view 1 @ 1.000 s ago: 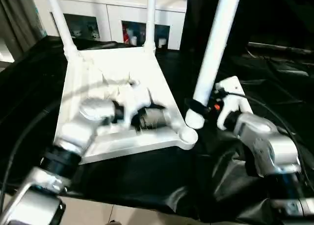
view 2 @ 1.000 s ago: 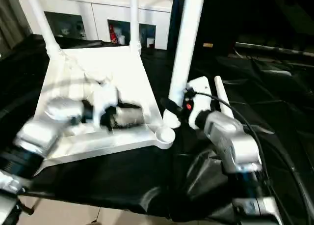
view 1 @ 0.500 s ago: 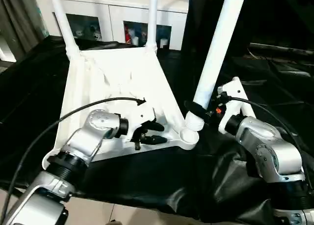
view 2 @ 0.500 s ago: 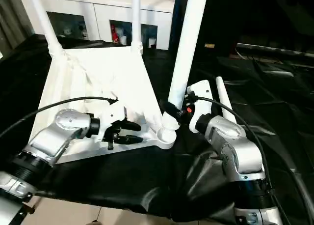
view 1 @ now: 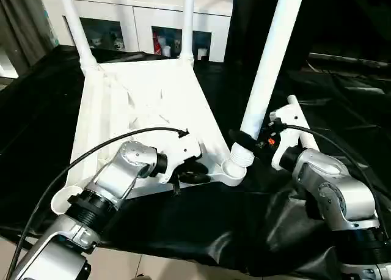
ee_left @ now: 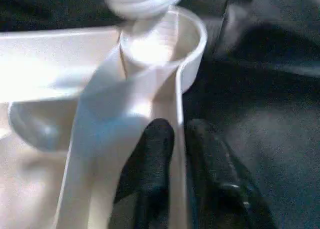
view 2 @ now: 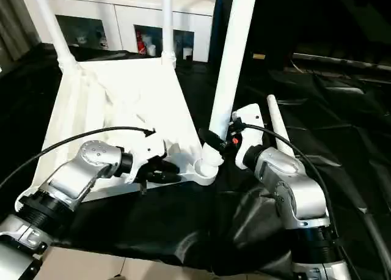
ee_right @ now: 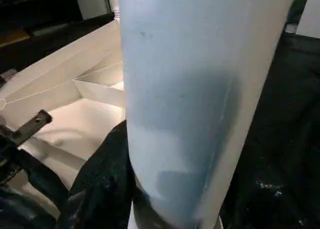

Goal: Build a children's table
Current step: Pick table leg, then insert table leg to table base

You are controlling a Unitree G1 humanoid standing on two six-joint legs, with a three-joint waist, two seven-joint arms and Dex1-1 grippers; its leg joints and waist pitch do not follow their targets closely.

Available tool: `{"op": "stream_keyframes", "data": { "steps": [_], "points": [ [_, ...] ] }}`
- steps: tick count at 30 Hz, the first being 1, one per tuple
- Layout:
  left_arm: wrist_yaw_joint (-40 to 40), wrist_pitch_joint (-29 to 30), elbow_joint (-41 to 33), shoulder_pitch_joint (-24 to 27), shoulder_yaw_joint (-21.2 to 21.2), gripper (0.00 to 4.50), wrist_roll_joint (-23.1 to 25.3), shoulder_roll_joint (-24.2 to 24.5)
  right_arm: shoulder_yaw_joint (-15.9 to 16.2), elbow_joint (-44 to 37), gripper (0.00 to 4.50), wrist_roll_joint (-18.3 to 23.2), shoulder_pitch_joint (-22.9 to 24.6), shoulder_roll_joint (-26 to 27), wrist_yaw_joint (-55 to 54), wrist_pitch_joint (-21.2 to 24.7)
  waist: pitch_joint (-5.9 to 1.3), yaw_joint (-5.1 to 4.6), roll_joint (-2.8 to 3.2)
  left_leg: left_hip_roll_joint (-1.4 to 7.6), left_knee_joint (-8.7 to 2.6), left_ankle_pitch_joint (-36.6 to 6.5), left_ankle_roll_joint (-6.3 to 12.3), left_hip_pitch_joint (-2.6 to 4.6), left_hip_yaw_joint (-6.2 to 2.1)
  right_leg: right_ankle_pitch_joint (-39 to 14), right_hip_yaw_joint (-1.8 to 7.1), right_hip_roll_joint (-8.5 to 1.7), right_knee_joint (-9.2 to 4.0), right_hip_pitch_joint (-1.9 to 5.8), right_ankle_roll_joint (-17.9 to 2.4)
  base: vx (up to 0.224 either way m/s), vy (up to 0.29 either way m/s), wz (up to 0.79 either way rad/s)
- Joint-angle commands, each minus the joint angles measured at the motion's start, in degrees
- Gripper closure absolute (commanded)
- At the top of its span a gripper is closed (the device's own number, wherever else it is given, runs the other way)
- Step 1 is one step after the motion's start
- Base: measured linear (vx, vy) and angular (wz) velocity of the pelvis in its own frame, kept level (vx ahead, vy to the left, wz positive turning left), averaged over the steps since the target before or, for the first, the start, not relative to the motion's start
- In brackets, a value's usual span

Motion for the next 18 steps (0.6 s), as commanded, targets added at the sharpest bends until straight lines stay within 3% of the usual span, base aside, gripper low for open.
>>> {"op": "stream_keyframes", "data": {
  "steps": [1,10,18],
  "points": [
    [0.1,-0.7,0.4,-0.8,-0.8,4.14,1.7,0.7,0.4,-1.9,2.62,-0.4,-0.3,-0.5,0.0,0.0,-4.36,-0.09,0.36,0.9,-3.71,-6.5,0.78,-0.18,-0.03,-11.6,3.36,-3.51,-4.72,3.87,-7.5,0.0,0.0,0.0],
    [-1.1,0.5,-0.1,-0.6,-0.4,4.48,2.0,2.2,0.5,-1.6,2.62,-0.3,-0.5,-0.5,0.4,0.0,-4.2,-0.05,0.47,0.86,-3.8,-8.1,0.37,-0.04,-0.02,-14.6,3.31,-3.52,-5.12,3.63,-6.9,0.0,0.0,0.0],
    [-1.6,-1.3,-0.4,0.1,2.6,4.5,-1.1,1.8,1.0,-2.1,2.62,1.2,-0.8,-0.7,2.5,1.3,-4.26,-0.07,0.45,0.91,-3.79,-7.6,0.61,-0.18,-0.06,-12.9,3.32,-3.57,-4.91,3.75,-7.7,0.0,0.0,0.0]
  ]
}}
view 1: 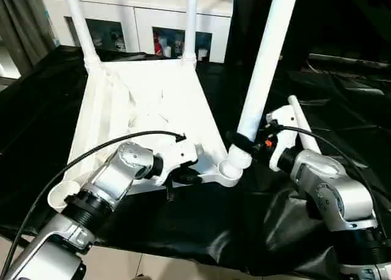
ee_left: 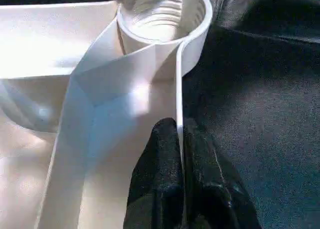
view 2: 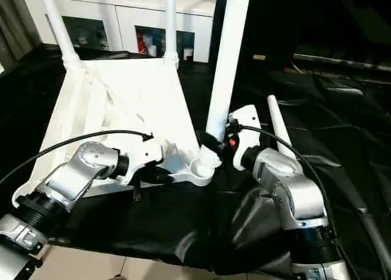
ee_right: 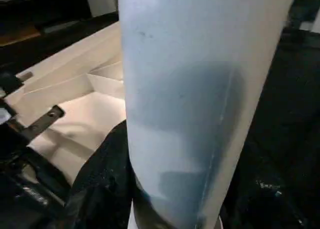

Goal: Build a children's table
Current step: Insert table leg to table base

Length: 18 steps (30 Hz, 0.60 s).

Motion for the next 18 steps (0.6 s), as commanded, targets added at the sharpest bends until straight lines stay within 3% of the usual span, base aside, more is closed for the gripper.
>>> {"op": "stream_keyframes", "data": {
  "steps": [1,6,13,18],
  "points": [
    [-0.3,-1.7,-0.4,0.2,2.9,4.5,-1.6,0.0,0.3,-2.0,2.62,0.9,-0.8,-0.7,1.1,0.9,-4.23,-0.15,0.28,0.89,-3.8,-7.8,0.64,-0.24,-0.03,-13.3,3.3,-3.56,-4.95,3.69,-7.6,0.0,0.0,0.0],
    [-1.0,-3.8,-0.1,1.5,5.5,4.5,-4.8,-0.9,0.5,-1.6,2.62,1.0,-0.9,-0.5,1.4,1.0,-4.2,-0.23,0.16,0.84,-3.79,-7.5,0.88,-0.28,0.03,-14.4,3.31,-3.6,-5.08,3.64,-7.2,0.0,0.0,0.0],
    [-1.9,-4.5,1.7,2.6,4.7,4.5,-3.7,-0.3,1.6,-0.3,2.62,0.6,-1.6,0.4,2.1,0.9,-4.13,-0.48,0.5,0.76,-3.82,-7.5,1.12,-0.33,0.03,-15.9,3.31,-3.55,-5.22,3.53,-6.5,0.0,0.0,0.0],
    [-1.1,-5.3,3.2,2.3,5.9,4.5,-3.9,-1.6,2.6,0.9,2.62,0.2,-2.2,0.8,2.4,0.8,-4.09,-0.7,0.36,0.7,-3.8,-8.1,1.29,-0.29,0.09,-18.6,3.3,-3.58,-5.54,3.42,-5.7,0.0,0.0,0.0]
  ]
}}
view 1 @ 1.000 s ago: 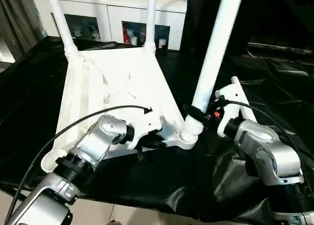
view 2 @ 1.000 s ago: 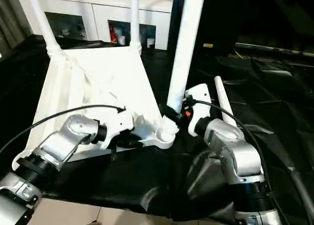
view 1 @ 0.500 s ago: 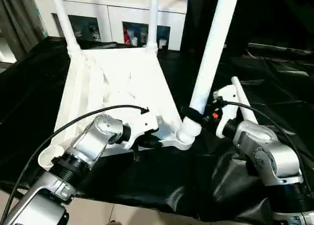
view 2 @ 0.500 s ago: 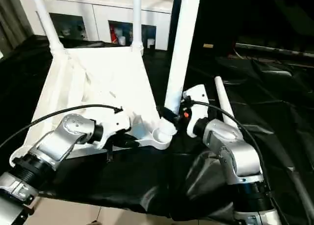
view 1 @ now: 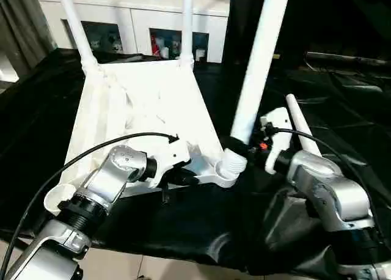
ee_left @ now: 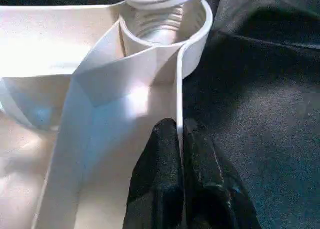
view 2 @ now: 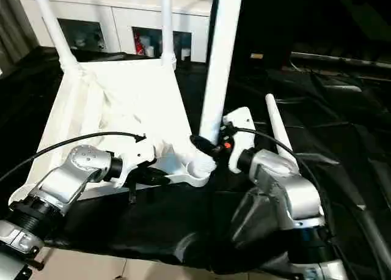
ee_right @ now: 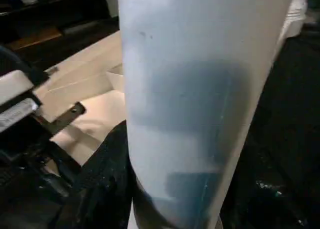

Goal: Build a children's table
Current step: Insert table leg to table base

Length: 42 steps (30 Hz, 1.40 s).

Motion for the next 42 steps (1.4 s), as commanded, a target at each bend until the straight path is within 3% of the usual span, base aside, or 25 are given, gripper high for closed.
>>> {"op": "stream_keyframes", "data": {
  "steps": [1,5,21,32,38,42],
  "points": [
    [1.0,-2.1,1.4,0.2,3.1,4.5,-2.9,-1.5,0.4,0.7,2.62,-0.2,-1.0,0.1,0.3,0.0,-3.73,0.06,-0.52,0.7,-3.74,-8.1,1.31,-0.36,0.07,-18.8,3.25,-3.58,-5.56,3.43,-5.9,0.0,0.0,0.0],
    [1.8,-3.6,3.4,0.6,4.7,4.5,-3.8,-2.7,1.4,2.8,2.62,-1.5,-1.2,0.3,0.6,-1.1,-3.82,0.0,-0.74,0.59,-3.65,-7.8,1.57,-0.45,0.12,-20.2,3.18,-3.62,-5.73,3.39,-5.2,0.0,0.0,0.0],
    [1.0,-5.8,7.0,1.3,6.2,4.5,-2.7,-3.7,2.4,12.3,2.62,-4.0,-4.9,1.9,1.6,-6.7,-3.83,-0.67,-0.56,0.55,-3.68,-8.4,2.06,-0.56,0.08,-20.8,3.07,-3.63,-5.84,3.29,-5.3,0.0,0.0,0.0],
    [-2.2,-7.7,8.3,-0.3,3.0,4.5,1.6,-1.6,3.6,19.4,2.62,-5.5,-7.3,2.6,4.2,-9.4,-3.73,-1.21,-0.37,0.64,-3.8,-10.1,1.99,-0.42,-0.07,-24.0,2.96,-3.69,-6.19,3.08,-4.9,0.0,0.0,0.0],
    [-2.4,-8.1,9.1,-1.3,2.9,4.5,1.9,-1.8,1.9,22.9,2.62,-4.7,-8.3,3.3,4.5,-10.4,-3.77,-1.35,-0.33,0.76,-3.87,-10.9,1.84,-0.29,-0.11,-23.4,3.0,-3.7,-6.17,3.04,-5.6,0.0,0.0,0.0],
    [-2.5,-8.5,9.6,-1.6,2.9,4.5,2.1,-1.9,0.5,23.3,2.62,-4.2,-6.1,2.8,4.8,-10.9,-3.75,-1.29,-0.08,0.82,-3.96,-12.0,1.65,-0.15,-0.13,-22.6,2.99,-3.65,-6.23,3.03,-6.5,0.0,0.0,0.0]
  ]
}}
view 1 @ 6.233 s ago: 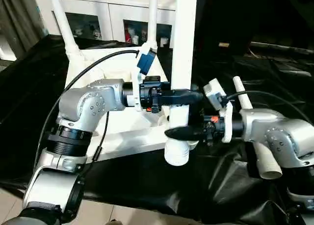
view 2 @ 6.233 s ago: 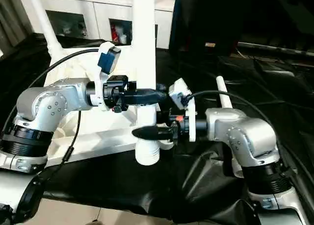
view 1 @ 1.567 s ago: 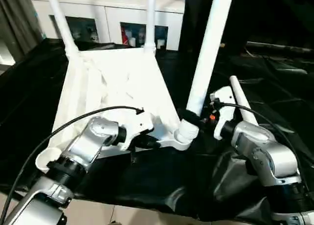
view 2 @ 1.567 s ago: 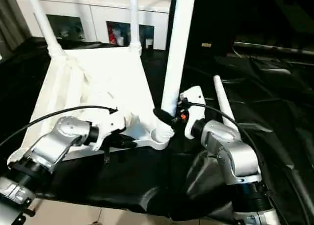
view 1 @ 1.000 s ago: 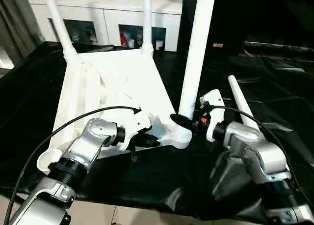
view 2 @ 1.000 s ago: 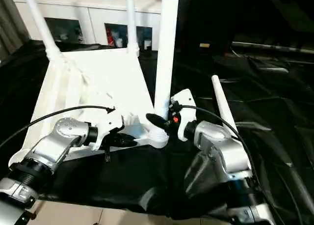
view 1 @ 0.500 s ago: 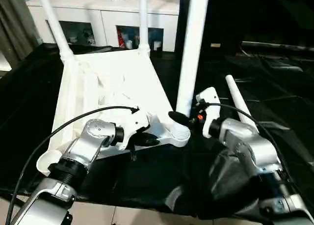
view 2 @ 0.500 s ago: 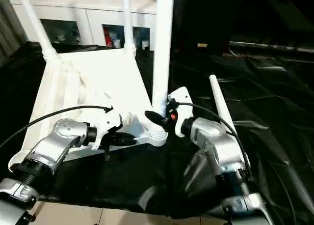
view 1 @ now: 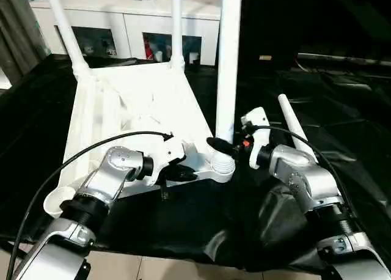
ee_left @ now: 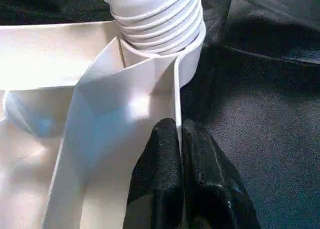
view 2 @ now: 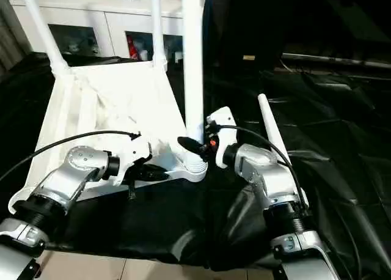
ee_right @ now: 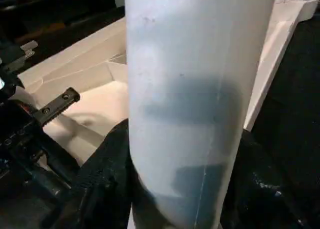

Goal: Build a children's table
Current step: Insert table leg to table base

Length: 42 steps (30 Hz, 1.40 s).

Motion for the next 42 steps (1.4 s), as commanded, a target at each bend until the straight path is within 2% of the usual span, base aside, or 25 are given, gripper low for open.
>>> {"op": "stream_keyframes", "data": {
  "steps": [1,5,6,8,9,10,15,19,23,24,26,28,29,34,35,36,42],
  "points": [
    [-1.3,-0.9,0.7,-0.2,-1.1,4.5,0.8,0.0,-0.9,1.7,2.62,-0.9,1.7,-0.7,-0.4,-0.5,-3.28,0.29,0.04,0.84,-3.98,-12.2,1.61,-0.14,-0.1,-22.6,3.02,-3.69,-6.19,2.94,-6.5,0.0,0.0,0.0],
    [-1.5,-1.0,0.9,-0.4,-0.9,4.5,0.9,0.0,-1.9,0.6,2.62,-0.2,3.5,-0.5,-0.9,-1.1,-3.36,0.42,0.04,0.93,-4.05,-11.8,1.62,-0.19,-0.15,-21.3,3.06,-3.67,-6.01,3.02,-6.9,0.0,0.0,0.0],
    [-1.5,-1.0,0.8,-0.3,-0.9,4.5,0.9,0.1,-2.1,0.4,2.62,-0.1,3.8,-0.4,-1.0,-1.3,-3.36,0.54,0.22,0.96,-4.05,-11.9,1.6,-0.11,-0.09,-20.8,3.1,-3.64,-6.07,2.96,-7.0,0.0,0.0,0.0],
    [-1.5,-1.0,0.8,-0.3,-0.9,4.5,0.9,0.1,-2.2,0.3,2.62,-0.1,3.9,-0.4,-1.1,-1.4,-3.43,0.64,0.12,0.93,-4.08,-11.7,1.56,-0.22,-0.14,-20.2,3.08,-3.68,-5.91,3.11,-7.2,0.0,0.0,0.0],
    [-1.5,-1.1,1.0,-0.3,-0.8,4.5,0.9,0.1,-2.9,0.0,2.62,0.2,4.4,-0.1,-1.8,-1.6,-3.42,0.55,0.4,0.97,-4.12,-11.8,1.43,-0.21,-0.17,-19.8,3.1,-3.64,-5.91,3.09,-7.5,0.0,0.0,0.0],
    [-1.4,-1.2,1.2,-0.4,-0.8,4.5,1.0,0.2,-3.5,-0.4,2.62,0.6,5.1,0.1,-2.2,-1.9,-3.39,0.6,0.42,0.96,-4.15,-12.3,1.34,-0.15,-0.18,-19.7,3.08,-3.64,-5.92,3.06,-7.7,0.0,0.0,0.0],
    [-0.9,-1.7,2.1,-1.0,-0.5,4.5,1.1,0.3,-5.4,-1.6,2.62,1.8,8.8,1.5,-3.3,-4.7,-3.36,0.84,0.54,1.03,-4.37,-13.0,1.37,-0.13,-0.25,-20.8,3.06,-3.75,-6.15,3.05,-7.1,0.0,0.0,0.0],
    [-0.5,-1.9,2.5,-1.3,-0.2,4.5,1.3,0.3,-5.7,-1.9,2.62,1.6,11.1,2.9,-4.1,-7.4,-3.31,0.85,0.57,0.99,-4.44,-13.8,1.32,-0.13,-0.3,-22.2,2.98,-3.86,-6.38,3.02,-6.8,0.0,0.0,0.0],
    [-0.2,-2.2,2.7,-1.4,0.0,4.5,1.3,0.3,-4.4,-2.4,2.62,0.7,12.4,3.5,-4.0,-9.8,-3.16,0.85,0.72,0.97,-4.57,-14.9,1.34,-0.02,-0.37,-24.3,2.91,-3.89,-6.68,2.85,-6.2,0.0,0.0,0.0],
    [-0.2,-2.2,2.6,-1.2,0.0,4.5,1.3,0.4,-3.4,-2.7,2.62,0.0,12.6,3.4,-3.8,-10.6,-3.14,0.81,0.53,0.95,-4.59,-14.9,1.39,-0.1,-0.37,-24.7,2.91,-3.84,-6.75,2.86,-5.9,0.0,0.0,0.0],
    [-0.2,-2.3,2.6,-1.1,0.0,4.5,1.3,0.5,-2.6,-2.8,2.62,-1.0,12.5,3.1,-3.4,-11.6,-3.13,0.8,0.59,0.96,-4.61,-14.9,1.38,-0.1,-0.41,-25.0,2.92,-3.87,-6.73,2.82,-5.8,0.0,0.0,0.0],
    [-0.2,-2.4,2.7,-1.1,0.0,4.5,1.4,0.5,-2.2,-2.9,2.62,-1.5,12.6,3.1,-3.1,-12.1,-3.13,0.83,0.43,0.96,-4.61,-14.8,1.45,-0.13,-0.41,-25.6,2.93,-3.92,-6.75,2.81,-5.6,0.0,0.0,0.0],
    [0.1,-2.6,2.9,-1.1,0.0,4.5,1.5,0.5,-1.2,-3.0,2.62,-2.5,12.5,2.9,-2.4,-13.1,-3.08,0.78,0.12,0.96,-4.62,-14.6,1.66,-0.19,-0.38,-25.8,2.94,-3.9,-6.79,2.76,-5.3,0.0,0.0,0.0],
    [0.3,-2.8,3.0,-1.1,-0.1,4.5,1.7,0.6,0.1,-2.7,2.62,-3.1,12.0,2.4,-1.1,-13.5,-3.02,0.73,0.2,1.03,-4.73,-14.9,1.84,-0.12,-0.41,-26.8,2.94,-3.96,-6.95,2.67,-5.0,0.0,0.0,0.0],
    [0.4,-3.0,3.0,-1.1,-0.4,4.5,2.0,0.7,1.0,-3.1,2.62,-3.3,11.8,1.9,-0.1,-13.4,-3.11,0.71,-0.1,1.07,-4.78,-14.3,1.93,-0.17,-0.39,-26.0,2.92,-3.93,-6.89,2.79,-5.0,0.0,0.0,0.0],
    [0.5,-3.1,3.0,-1.1,-0.5,4.5,2.2,0.7,1.4,-3.3,2.62,-3.4,11.8,1.8,0.4,-13.2,-3.12,0.8,0.06,1.05,-4.8,-13.3,2.18,-0.19,-0.3,-24.3,3.02,-3.87,-6.81,2.82,-5.3,0.0,0.0,0.0],
    [0.7,-3.6,3.4,-1.3,-0.7,4.5,2.6,0.8,2.6,-3.2,2.62,-4.0,11.5,1.2,1.8,-12.0,-3.17,0.81,-0.06,1.13,-4.88,-13.4,2.21,-0.17,-0.28,-23.5,3.05,-3.88,-6.72,2.84,-5.7,0.0,0.0,0.0]
  ]
}}
